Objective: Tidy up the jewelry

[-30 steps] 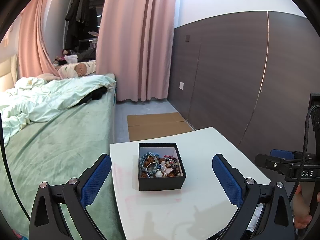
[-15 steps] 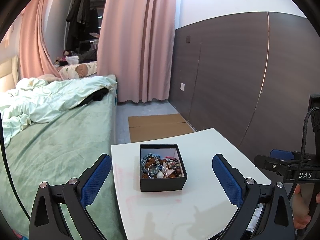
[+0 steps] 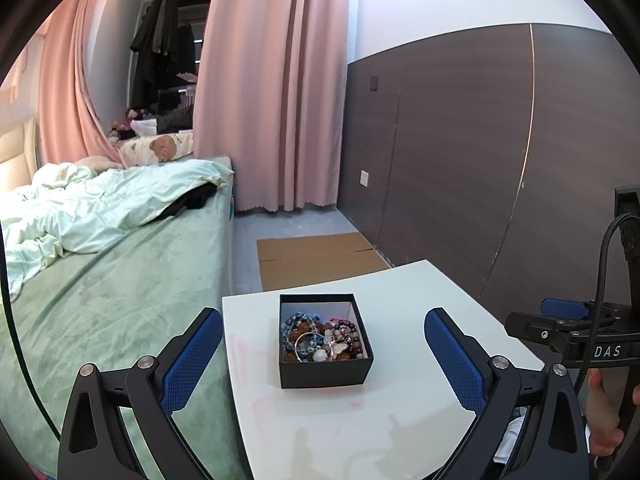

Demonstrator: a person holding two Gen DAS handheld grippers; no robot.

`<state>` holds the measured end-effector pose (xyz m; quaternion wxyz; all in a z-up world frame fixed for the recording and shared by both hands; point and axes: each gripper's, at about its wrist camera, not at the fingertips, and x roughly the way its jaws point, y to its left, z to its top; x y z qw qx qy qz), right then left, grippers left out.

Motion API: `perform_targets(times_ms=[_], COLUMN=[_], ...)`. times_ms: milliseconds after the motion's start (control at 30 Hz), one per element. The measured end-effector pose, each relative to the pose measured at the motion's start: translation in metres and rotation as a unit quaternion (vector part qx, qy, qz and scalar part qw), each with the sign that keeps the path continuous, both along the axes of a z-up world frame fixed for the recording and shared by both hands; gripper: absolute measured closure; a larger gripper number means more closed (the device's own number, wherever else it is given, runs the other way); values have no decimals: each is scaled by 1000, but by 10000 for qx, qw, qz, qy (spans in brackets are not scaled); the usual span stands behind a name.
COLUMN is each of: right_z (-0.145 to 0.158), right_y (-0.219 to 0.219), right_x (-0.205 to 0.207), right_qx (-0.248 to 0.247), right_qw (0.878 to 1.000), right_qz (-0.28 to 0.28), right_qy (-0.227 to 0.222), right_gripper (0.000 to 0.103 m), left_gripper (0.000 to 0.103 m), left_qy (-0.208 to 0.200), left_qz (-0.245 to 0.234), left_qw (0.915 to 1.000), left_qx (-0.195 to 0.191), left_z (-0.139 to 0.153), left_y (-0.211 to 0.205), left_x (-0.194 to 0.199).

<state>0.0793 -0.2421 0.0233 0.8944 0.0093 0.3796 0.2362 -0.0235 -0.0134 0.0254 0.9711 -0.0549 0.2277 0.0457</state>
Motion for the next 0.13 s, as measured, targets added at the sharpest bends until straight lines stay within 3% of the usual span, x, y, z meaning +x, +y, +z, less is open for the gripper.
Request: perform_targets(times_ms=[133], right_z=[0], right_y=[0], right_x=[0], right_qx=[-6], right_qw=[10000], right_qz=[0], right_qy=[-4], right_gripper=[6], left_gripper=[2], left_qy=[1], left_qz=[5], left_qw=[10000], left_qx=[16], left_z=[0], left_y=[0], left_x=[1])
